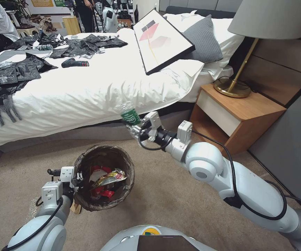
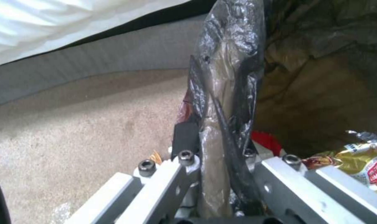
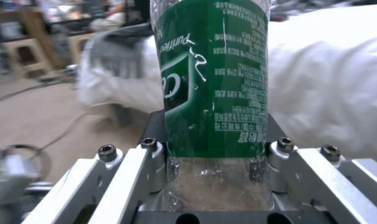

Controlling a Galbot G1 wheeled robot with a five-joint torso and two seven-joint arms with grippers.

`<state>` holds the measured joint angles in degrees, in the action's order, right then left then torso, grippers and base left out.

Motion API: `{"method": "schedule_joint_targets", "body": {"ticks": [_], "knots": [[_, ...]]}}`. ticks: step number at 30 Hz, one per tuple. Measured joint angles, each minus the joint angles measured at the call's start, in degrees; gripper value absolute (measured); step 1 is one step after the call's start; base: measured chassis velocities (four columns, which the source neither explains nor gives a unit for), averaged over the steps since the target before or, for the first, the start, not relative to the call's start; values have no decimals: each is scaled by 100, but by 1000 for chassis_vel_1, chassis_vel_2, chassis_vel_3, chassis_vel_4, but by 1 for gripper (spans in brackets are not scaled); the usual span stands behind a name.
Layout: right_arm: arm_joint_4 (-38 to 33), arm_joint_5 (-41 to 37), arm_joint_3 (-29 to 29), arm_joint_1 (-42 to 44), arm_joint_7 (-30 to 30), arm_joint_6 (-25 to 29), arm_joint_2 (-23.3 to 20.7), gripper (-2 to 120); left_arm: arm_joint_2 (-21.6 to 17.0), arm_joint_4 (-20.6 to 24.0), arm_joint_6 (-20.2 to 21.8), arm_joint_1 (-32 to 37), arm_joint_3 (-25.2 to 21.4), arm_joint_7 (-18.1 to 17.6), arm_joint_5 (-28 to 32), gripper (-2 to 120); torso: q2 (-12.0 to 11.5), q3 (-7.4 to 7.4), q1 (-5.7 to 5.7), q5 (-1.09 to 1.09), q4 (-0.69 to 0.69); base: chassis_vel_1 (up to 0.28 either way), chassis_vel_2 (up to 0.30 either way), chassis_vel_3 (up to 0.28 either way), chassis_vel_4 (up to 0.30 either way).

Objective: Pick up the trash bin, then pick up the garbage from the floor and place it into the trash bin.

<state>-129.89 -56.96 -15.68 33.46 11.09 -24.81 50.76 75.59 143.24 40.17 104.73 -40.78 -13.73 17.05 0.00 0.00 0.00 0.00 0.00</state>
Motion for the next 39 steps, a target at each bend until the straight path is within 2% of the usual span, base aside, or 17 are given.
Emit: {"method": "schedule_joint_targets", "body": {"ticks": [2,5,8,12,36,38,39], "knots": [[-108,-154,-265,-221,-65,-54,-14,29,5,0,0,3,0,0,-13,3,0,0,0,0,-1,0,0,0,0],[-138,-177,-359,-301,-99,-62,-15,29,9,0,0,3,0,1,-14,3,0,0,0,0,-1,0,0,0,0],[-265,-351,-1047,-707,-146,-190,44,29,51,0,0,-3,9,3,-20,3,0,0,0,-1,-1,0,0,0,0],[-270,-357,-1324,-728,-65,-257,54,29,52,0,0,-2,7,3,-20,3,0,0,0,0,0,0,0,0,0],[-32,-300,-2115,-712,411,-575,277,29,79,0,0,18,5,12,-14,3,0,0,0,0,0,0,0,0,0],[-17,-285,-2133,-702,482,-607,287,31,79,0,0,20,-2,12,-13,3,0,0,0,0,0,0,0,0,0],[-9,-277,-2140,-692,542,-646,289,35,78,0,0,23,-9,12,-12,3,0,0,0,0,0,0,0,0,0]]}}
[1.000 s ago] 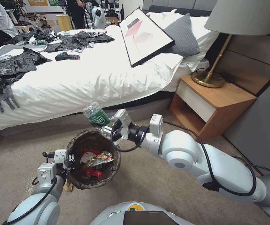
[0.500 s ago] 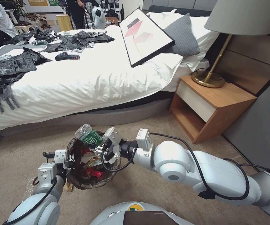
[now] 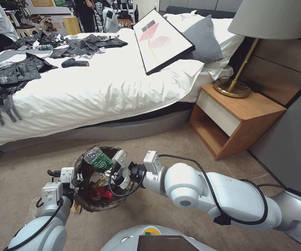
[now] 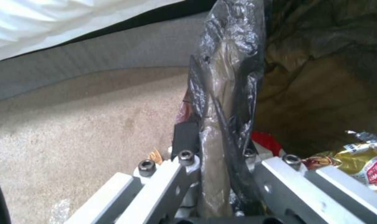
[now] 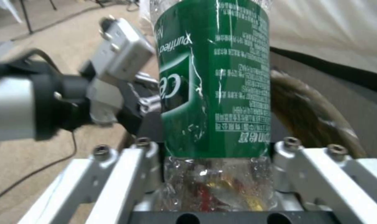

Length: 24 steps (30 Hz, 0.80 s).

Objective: Pick up the trash bin, then pick up the garbage from the floor and place it into the trash bin.

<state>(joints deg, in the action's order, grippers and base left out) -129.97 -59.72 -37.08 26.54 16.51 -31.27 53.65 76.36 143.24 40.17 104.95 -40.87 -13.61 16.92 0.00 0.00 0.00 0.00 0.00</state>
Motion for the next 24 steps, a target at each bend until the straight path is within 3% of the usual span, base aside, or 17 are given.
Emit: {"method": "schedule_joint_targets", "body": {"ticks": [16,24], "knots": [[-27,15,172,60,124,-1,-10,96,16,0,-3,12,-8,5,-9,3,0,0,0,0,0,0,0,0,0],[-63,19,377,85,146,31,-22,100,16,0,-6,12,-9,6,-16,3,0,0,0,0,0,0,0,0,0]]}}
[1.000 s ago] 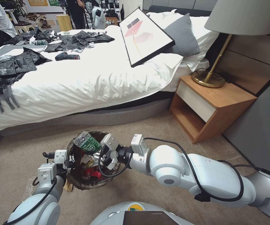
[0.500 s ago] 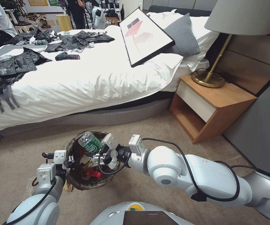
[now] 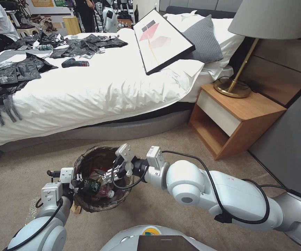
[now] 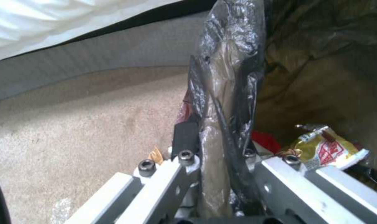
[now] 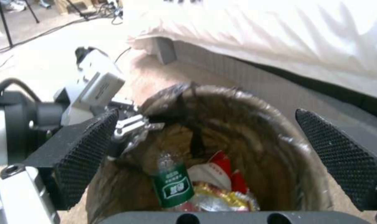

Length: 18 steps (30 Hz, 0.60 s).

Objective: Pick up the trash bin, then pick up the garbage from the floor and place it into the trash bin.

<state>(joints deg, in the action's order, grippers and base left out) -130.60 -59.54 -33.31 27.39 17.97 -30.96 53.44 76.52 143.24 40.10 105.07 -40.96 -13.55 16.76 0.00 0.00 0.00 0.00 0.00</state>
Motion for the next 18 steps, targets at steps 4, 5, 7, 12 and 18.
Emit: {"method": "schedule_joint_targets", "body": {"ticks": [4,5,7,12,18], "knots": [[-78,43,275,64,29,46,-40,100,23,0,0,-2,-2,0,0,3,0,0,0,0,0,0,0,0,0],[-78,43,275,64,29,46,-40,100,23,0,0,-2,-2,0,0,3,0,0,0,0,0,0,0,0,0],[-166,42,577,144,66,79,-100,100,44,0,0,1,-1,1,0,3,0,0,0,0,0,0,0,0,0],[-364,165,1192,373,158,293,-392,100,52,0,0,1,-8,0,3,3,0,0,0,1,0,0,0,0,0],[-417,1071,1898,1164,183,902,-760,100,66,0,2,-1,-14,-1,8,3,0,0,0,1,0,0,0,0,0]]}}
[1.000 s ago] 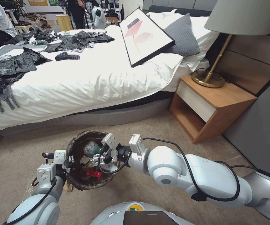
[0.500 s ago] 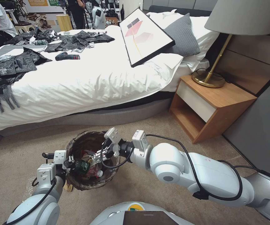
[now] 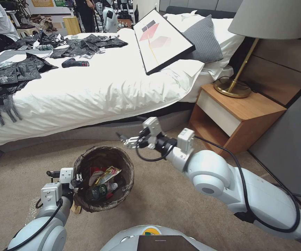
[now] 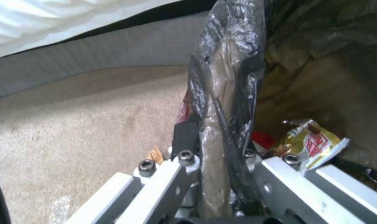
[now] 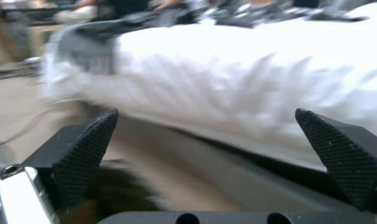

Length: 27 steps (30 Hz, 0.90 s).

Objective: Pick up the trash bin, then pick up the garbage from the floor and place it into the trash bin.

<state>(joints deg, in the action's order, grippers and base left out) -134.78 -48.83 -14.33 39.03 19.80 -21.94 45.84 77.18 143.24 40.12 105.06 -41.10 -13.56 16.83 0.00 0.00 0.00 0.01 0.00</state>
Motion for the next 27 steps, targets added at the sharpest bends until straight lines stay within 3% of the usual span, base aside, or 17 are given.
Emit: {"method": "schedule_joint_targets", "body": {"ticks": [5,6,12,13,16,17,20,23,24,25,27], "knots": [[278,1677,966,1306,15,898,-99,100,30,0,2,-16,-14,-1,5,3,0,0,0,2,2,0,0,0,0],[278,1677,966,1306,15,898,-99,100,30,0,2,-16,-14,-1,5,3,0,0,0,2,2,0,0,0,0],[426,2869,2650,3045,-195,1566,290,100,61,0,11,20,-17,4,7,3,0,0,0,1,-1,0,0,0,0],[426,2869,2650,3045,-195,1566,290,100,61,0,11,20,-17,4,7,3,0,0,0,1,-1,0,0,0,0],[401,3541,3680,4233,-486,1986,673,100,21,0,21,24,-44,45,10,3,0,0,0,0,2,0,0,0,0],[401,3541,3680,4233,-486,1986,673,100,21,0,21,24,-44,45,10,3,0,0,0,0,2,0,0,0,0],[360,4064,4434,5224,-756,2530,1347,100,-40,0,34,8,-61,83,32,3,0,0,0,-2,1,0,0,0,0],[359,4203,4655,5508,-901,2724,1727,100,-44,0,38,3,-58,85,39,3,0,0,0,-1,1,0,0,0,0],[350,4320,4878,5778,-1120,3002,2269,100,-53,0,42,-24,-45,87,41,3,0,0,0,-1,2,0,0,0,0],[350,4320,4878,5778,-1120,3002,2269,100,-53,0,42,-24,-45,87,41,3,0,0,0,-1,2,0,0,0,0],[281,4387,4969,5957,-1278,3132,2681,100,-55,0,53,-58,-26,91,41,3,0,0,0,-1,1,0,0,0,0]]}}
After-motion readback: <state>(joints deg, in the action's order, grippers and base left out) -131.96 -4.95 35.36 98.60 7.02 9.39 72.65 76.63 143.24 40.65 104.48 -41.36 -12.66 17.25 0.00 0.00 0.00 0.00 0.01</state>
